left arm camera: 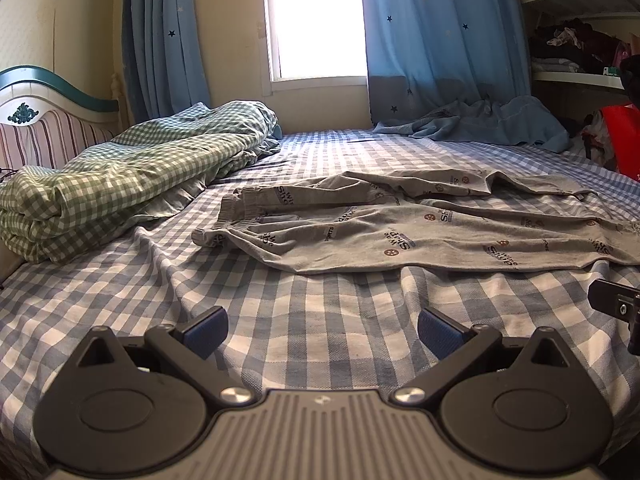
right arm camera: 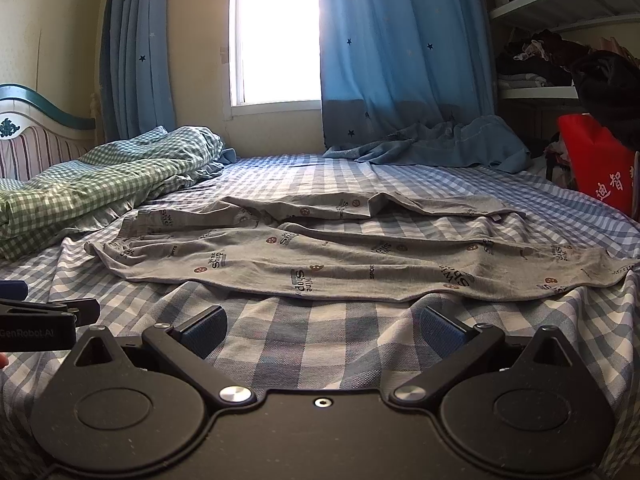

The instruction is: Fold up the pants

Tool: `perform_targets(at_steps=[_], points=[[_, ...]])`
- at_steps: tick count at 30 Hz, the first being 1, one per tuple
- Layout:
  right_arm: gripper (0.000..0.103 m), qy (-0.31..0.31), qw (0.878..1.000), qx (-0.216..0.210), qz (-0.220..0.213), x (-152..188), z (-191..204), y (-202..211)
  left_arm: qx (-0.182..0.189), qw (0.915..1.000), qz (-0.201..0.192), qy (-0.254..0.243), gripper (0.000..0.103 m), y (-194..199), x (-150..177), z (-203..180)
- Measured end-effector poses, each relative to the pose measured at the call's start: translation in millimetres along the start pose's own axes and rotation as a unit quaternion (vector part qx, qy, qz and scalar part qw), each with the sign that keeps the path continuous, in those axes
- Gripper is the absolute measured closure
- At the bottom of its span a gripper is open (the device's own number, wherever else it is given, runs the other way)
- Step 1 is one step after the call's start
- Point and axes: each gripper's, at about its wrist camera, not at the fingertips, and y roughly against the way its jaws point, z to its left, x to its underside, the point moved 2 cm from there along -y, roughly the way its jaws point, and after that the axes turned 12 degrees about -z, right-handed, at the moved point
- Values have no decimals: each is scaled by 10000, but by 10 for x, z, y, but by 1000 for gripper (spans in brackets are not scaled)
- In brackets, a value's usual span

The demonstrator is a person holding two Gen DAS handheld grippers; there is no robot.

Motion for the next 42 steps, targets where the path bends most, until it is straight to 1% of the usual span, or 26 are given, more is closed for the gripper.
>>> perform_targets(at_steps=[4, 7, 10, 13, 15, 17, 19, 21, 23, 25, 26, 30, 32, 36, 39, 41, 42], points=[[1, -5, 10000, 21, 11, -22, -7, -33, 49, 10000, 79, -7, 0, -74, -29, -8], [1, 1, 10000, -63, 47, -108, -37, -132, 144, 9994, 304, 87, 0, -219, -109, 39], [1, -34, 9995, -278, 121, -305, -118, -319, 156, 9981, 530, 284, 0, -425, -307, 158], [1, -287, 9965, -720, 301, -578, -280, -608, 187, 9975, 617, 300, 0, -696, -613, 308], [0, -447, 9920, -1061, 511, -798, -395, -882, 181, 9979, 584, 219, 0, -907, -861, 424], [0, -424, 9864, -1456, 641, -1046, -484, -1187, 106, 9990, 440, -69, 0, -1196, -1165, 546], [0, -136, 9828, -1697, 714, -1271, -538, -1505, -42, 9985, 346, -433, 0, -1535, -1441, 645], [0, 320, 9785, -1899, 733, -1437, -533, -1857, -125, 9970, 314, -702, 0, -1929, -1684, 737], [0, 658, 9739, -2003, 838, -1517, -534, -2287, -61, 9966, 354, -745, 0, -2343, -1877, 826], [0, 837, 9660, -2197, 1077, -1537, -536, -2748, 84, 9969, 443, -647, 0, -2759, -2002, 917], [0, 878, 9634, -2270, 1125, -1543, -538, -2922, 134, 9966, 498, -637, 0, -2950, -2037, 947], [0, 986, 9447, -2844, 1300, -1543, -500, -3729, 411, 9929, 604, -934, 0, -3623, -2041, 984], [0, 973, 9365, -3045, 1442, -1530, -448, -4106, 595, 9896, 693, -1112, 0, -3902, -1952, 994], [0, 1026, 9221, -3302, 1739, -1427, -286, -4789, 1006, 9792, 956, -1478, 0, -4386, -1710, 937], [0, 1005, 9128, -3364, 2089, -1287, -213, -5226, 1267, 9728, 1068, -1617, 0, -4674, -1570, 849], [1, 822, 9136, -3232, 2327, -1199, -236, -5478, 1437, 9684, 1206, -1647, 0, -4864, -1475, 783], [1, 761, 9157, -3150, 2378, -1159, -268, -5585, 1512, 9655, 1293, -1679, 0, -4943, -1424, 746]])
